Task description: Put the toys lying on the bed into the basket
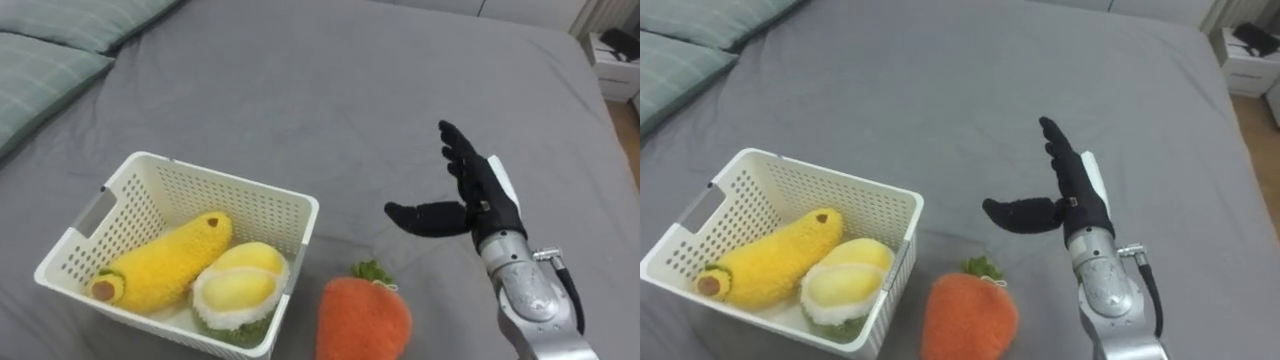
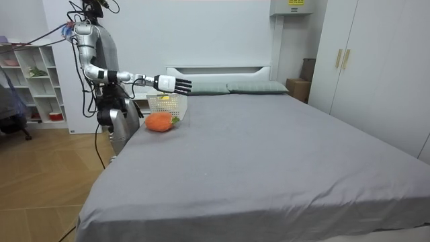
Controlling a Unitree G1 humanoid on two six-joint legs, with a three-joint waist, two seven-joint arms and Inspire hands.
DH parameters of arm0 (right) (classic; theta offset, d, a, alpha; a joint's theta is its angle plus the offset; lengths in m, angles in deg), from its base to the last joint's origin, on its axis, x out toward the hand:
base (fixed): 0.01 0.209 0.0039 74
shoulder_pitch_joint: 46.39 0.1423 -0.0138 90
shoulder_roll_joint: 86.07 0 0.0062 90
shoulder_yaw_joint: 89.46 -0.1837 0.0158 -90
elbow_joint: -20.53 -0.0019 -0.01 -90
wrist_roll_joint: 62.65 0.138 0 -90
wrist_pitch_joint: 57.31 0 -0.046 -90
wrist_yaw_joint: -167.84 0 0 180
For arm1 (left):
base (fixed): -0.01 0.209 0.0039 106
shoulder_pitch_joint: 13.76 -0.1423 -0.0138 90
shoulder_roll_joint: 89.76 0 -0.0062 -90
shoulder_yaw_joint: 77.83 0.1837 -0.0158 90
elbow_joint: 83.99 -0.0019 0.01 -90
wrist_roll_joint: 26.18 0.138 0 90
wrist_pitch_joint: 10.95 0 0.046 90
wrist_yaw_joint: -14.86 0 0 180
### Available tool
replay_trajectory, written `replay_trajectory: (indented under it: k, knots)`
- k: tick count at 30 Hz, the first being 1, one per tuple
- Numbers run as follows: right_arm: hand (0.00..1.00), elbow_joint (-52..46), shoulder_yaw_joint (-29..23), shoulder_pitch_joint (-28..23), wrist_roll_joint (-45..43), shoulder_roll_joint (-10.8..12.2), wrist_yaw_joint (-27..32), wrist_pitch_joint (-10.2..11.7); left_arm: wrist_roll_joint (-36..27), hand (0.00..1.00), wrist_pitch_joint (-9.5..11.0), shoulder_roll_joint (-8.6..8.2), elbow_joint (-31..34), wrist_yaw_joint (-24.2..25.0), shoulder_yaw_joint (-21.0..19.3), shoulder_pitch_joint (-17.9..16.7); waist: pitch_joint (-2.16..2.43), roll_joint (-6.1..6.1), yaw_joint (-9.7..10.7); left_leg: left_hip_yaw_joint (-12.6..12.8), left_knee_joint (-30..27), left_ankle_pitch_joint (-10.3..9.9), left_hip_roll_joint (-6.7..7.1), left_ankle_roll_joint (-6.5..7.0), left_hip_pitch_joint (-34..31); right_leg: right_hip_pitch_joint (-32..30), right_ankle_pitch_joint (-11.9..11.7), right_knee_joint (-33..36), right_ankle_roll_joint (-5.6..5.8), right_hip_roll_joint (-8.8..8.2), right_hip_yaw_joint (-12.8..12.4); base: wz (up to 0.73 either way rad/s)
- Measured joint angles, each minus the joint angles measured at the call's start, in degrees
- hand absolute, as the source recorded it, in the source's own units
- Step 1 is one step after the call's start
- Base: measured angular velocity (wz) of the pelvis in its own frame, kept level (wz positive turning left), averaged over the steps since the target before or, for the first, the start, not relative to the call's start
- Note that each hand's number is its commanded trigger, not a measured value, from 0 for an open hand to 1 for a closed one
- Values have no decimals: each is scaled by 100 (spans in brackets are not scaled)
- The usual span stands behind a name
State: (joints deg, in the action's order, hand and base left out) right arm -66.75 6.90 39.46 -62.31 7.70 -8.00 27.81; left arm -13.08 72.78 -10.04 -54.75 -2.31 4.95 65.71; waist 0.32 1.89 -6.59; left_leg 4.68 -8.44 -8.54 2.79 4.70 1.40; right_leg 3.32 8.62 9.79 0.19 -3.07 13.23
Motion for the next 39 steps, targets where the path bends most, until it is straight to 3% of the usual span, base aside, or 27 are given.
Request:
replay_trajectory:
  k: [6,10,18,30,39]
  knots:
    - [0,405,106,-176,-43,16,-243,-8,-9,0,-2,1,44,20,23,116,5,20,43,90,-1,-22,-13,-1,22,-34,-5,-3,-8,21,-146,-10]
    - [0,675,159,-274,-109,155,-549,-96,-8,0,11,0,138,49,62,172,-14,45,39,135,11,-38,-19,4,26,-47,-4,-5,-6,26,-189,-4]
    - [0,873,210,-401,-80,153,-836,-91,-9,0,33,4,155,50,60,184,-47,126,46,160,8,-71,-19,15,31,-43,-4,-19,-3,34,-202,-1]
    - [0,1241,580,-478,-122,135,-1174,-99,-17,0,50,15,137,50,181,196,-50,111,-7,144,-28,-101,-12,27,-104,-125,-4,-18,12,57,-191,0]
    - [0,1259,834,-476,-240,137,-1578,-100,-8,0,86,12,155,67,184,207,-93,10,-18,113,-32,-101,-8,27,-104,-118,-4,-25,12,54,-134,0]
